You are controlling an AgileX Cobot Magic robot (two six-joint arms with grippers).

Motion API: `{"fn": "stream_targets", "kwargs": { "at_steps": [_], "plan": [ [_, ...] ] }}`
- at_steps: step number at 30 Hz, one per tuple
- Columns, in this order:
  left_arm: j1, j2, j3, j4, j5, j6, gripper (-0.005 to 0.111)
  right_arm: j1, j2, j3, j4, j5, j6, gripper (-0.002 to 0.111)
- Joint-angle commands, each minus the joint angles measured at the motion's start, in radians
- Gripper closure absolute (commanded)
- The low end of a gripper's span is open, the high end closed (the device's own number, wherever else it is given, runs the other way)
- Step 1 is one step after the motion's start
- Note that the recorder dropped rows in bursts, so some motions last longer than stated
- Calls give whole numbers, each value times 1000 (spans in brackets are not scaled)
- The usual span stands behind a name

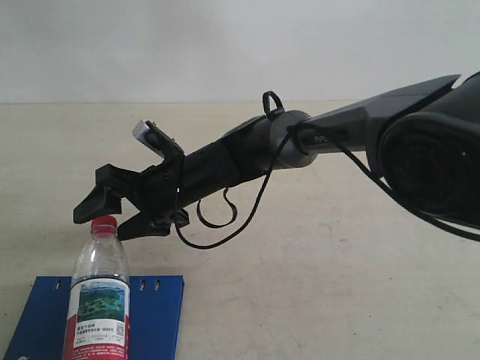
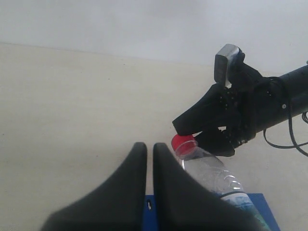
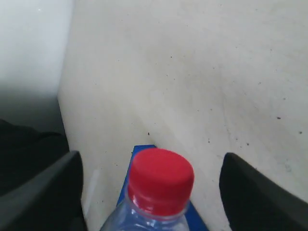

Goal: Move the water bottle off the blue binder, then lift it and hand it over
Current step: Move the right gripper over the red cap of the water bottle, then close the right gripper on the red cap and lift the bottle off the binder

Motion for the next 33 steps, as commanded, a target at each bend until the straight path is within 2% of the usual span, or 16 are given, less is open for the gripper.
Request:
{"fn": "stream_targets", "kwargs": {
  "at_steps": [1,5,19,23,25,26,29,33],
  "plan": [
    [-6,-1,-1,-2,-9,3,102,2,0,-7,-7,32,-2,52],
    [-6,-1,-1,-2,-9,3,102,2,0,-7,-9,28,-2,62],
    [-6,-1,-1,-2,-9,3,102,19,54,-7,13,11,6,62],
    [-6,-1,-1,-2,-9,3,102,25,64,-7,48,19,-94,63],
    [-6,-1,-1,-2,-9,3,102,25,64,-7,100,63,-165,71],
    [-6,-1,-1,-2,-9,3,102,25,64,-7,123,115,-204,84],
    [-6,-1,-1,-2,-9,3,102,25,64,-7,126,189,-213,108],
    [-6,-1,-1,-2,-9,3,102,25,64,-7,126,249,-213,108]
  ]
}}
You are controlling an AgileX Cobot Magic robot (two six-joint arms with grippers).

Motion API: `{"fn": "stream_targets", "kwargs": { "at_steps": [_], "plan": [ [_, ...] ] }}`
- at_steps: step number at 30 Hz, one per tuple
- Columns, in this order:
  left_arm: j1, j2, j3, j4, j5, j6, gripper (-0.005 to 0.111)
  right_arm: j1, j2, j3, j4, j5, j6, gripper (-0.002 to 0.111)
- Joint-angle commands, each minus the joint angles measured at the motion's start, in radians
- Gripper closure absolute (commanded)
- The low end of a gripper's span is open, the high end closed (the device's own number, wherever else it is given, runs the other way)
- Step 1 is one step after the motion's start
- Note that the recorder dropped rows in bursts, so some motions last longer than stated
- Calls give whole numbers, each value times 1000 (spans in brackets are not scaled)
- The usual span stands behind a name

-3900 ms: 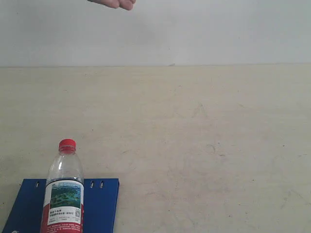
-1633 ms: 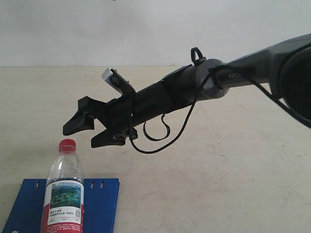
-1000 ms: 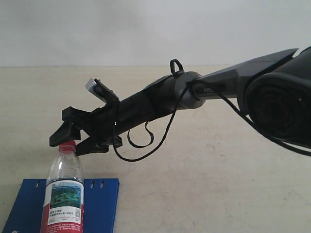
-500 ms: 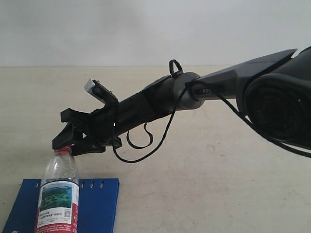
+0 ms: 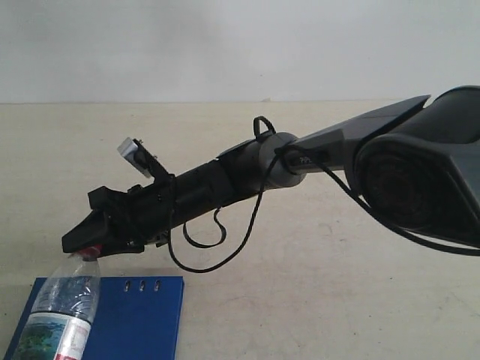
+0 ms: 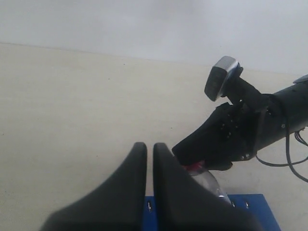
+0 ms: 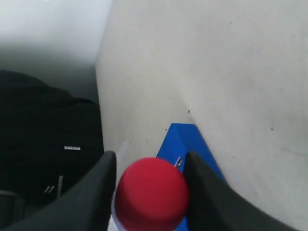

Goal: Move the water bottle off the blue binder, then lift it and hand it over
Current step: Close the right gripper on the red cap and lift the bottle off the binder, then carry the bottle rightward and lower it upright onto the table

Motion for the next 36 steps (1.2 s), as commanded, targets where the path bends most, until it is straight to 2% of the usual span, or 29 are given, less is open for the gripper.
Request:
{"fn": "stream_targets", "kwargs": {
  "at_steps": [1,9,13,21,30,36],
  "plan": [
    [-6,-1,-1,-2,-9,3,102,-1,-3,-1,9,87,-15,108],
    [-6,-1,-1,-2,-9,3,102,-124,-107,-1,-14,48,-81,108],
    [-6,-1,-1,-2,-9,3,102,-212,-191,-1,-157,-45,-64,108],
    [-6,-1,-1,-2,-9,3,102,-371,-290,1,-515,-167,108,108],
    [-6,-1,-1,-2,-9,3,102,-553,-327,3,-568,-150,117,108],
    [-6,-1,-1,-2,-9,3,102,-657,-375,3,-690,-147,125,108]
  ]
}}
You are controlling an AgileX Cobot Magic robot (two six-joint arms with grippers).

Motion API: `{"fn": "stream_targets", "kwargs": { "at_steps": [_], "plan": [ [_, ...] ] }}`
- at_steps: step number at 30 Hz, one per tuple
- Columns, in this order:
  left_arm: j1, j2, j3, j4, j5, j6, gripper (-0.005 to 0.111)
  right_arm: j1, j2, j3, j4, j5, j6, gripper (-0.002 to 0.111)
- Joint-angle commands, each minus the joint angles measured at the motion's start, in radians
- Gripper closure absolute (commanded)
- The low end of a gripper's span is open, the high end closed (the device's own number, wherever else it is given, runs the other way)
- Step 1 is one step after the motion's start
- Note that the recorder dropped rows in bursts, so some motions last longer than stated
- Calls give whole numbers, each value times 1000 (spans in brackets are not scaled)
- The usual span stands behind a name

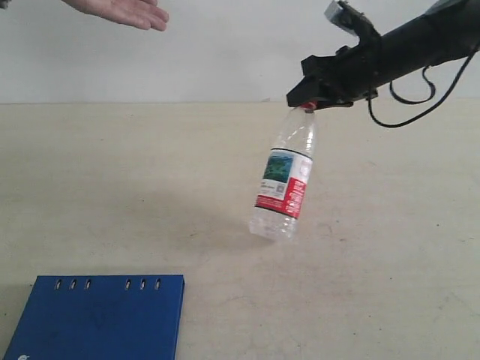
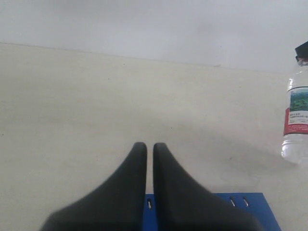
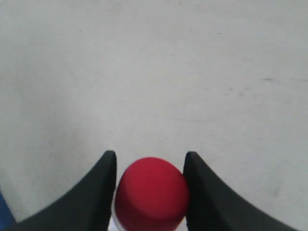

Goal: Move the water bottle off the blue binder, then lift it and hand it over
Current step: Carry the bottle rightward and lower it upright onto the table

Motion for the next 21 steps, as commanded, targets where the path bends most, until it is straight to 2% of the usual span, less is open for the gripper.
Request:
{"fn": "stream_targets", "kwargs": {
  "at_steps": [1,7,11,21],
  "plan": [
    [-6,-1,-1,-2,-9,3,102,-70,-57,3,-113,-2,-14,108],
    [-6,-1,-1,-2,-9,3,102,-137,-137,3,-153,-19,-84,108],
    [-6,-1,-1,-2,-9,3,102,-137,-183,3,-296,-26,-126,108],
    [-6,-1,-1,-2,-9,3,102,-137,-249,3,-355,-102,-154,108]
  ]
}}
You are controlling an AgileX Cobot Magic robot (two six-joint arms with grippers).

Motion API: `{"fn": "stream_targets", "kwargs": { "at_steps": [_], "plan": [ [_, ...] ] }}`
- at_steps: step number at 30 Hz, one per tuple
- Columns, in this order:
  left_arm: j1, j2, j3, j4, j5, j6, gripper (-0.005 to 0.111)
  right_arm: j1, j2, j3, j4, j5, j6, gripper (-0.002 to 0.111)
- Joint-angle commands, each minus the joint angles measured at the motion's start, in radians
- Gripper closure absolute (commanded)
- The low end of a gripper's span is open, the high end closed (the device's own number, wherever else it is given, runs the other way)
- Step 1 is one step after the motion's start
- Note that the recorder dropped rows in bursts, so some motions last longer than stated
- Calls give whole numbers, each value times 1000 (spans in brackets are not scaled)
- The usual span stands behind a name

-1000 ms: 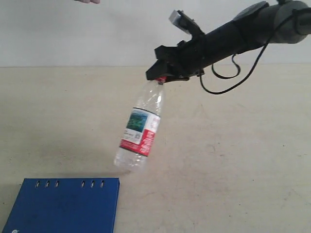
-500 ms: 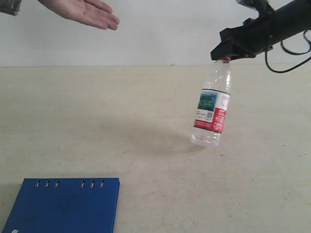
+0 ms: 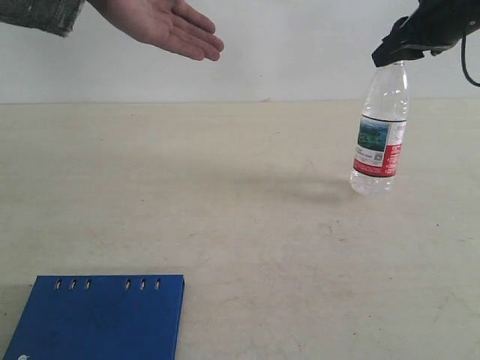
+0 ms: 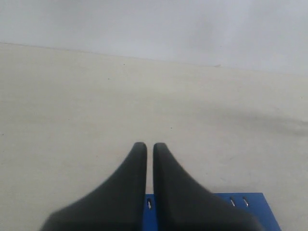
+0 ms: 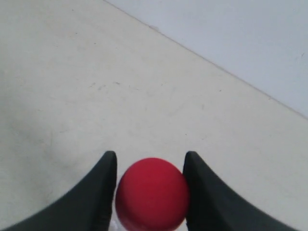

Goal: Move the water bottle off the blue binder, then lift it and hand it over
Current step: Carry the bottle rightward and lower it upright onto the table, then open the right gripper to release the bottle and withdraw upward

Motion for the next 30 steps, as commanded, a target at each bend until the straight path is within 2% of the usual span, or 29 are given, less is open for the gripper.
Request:
{"fn": "stream_targets", "kwargs": {
  "at_steps": [1,6,8,9,10,11,17,23,25,27,30],
  "plan": [
    [-6,-1,-1,-2,-9,3,102,-2,-35,-1,2,-26,-15,108],
    [-6,-1,-1,-2,-9,3,102,-2,-35,0,-23,30,-17,106],
    [-6,-1,-1,-2,-9,3,102,-2,-35,0,-30,74,-71,89],
    [-6,-1,-1,-2,-9,3,102,-2,-35,0,-32,87,-71,69],
    [-6,-1,-1,-2,-9,3,102,-2,-35,0,-32,89,-68,55],
    [-6,-1,-1,-2,-9,3,102,-2,-35,0,-32,90,-58,49],
    [-6,-1,-1,-2,-9,3,102,-2,-63,-3,26,94,-40,49],
    [-6,-1,-1,-2,-9,3,102,-2,-192,-3,51,105,-38,49],
    [-6,-1,-1,-2,-9,3,102,0,-250,-3,96,186,-7,49],
    [-6,-1,-1,-2,-9,3,102,9,-290,-3,146,355,70,49],
    [-6,-1,-1,-2,-9,3,102,50,-293,8,127,376,145,49]
  ]
}}
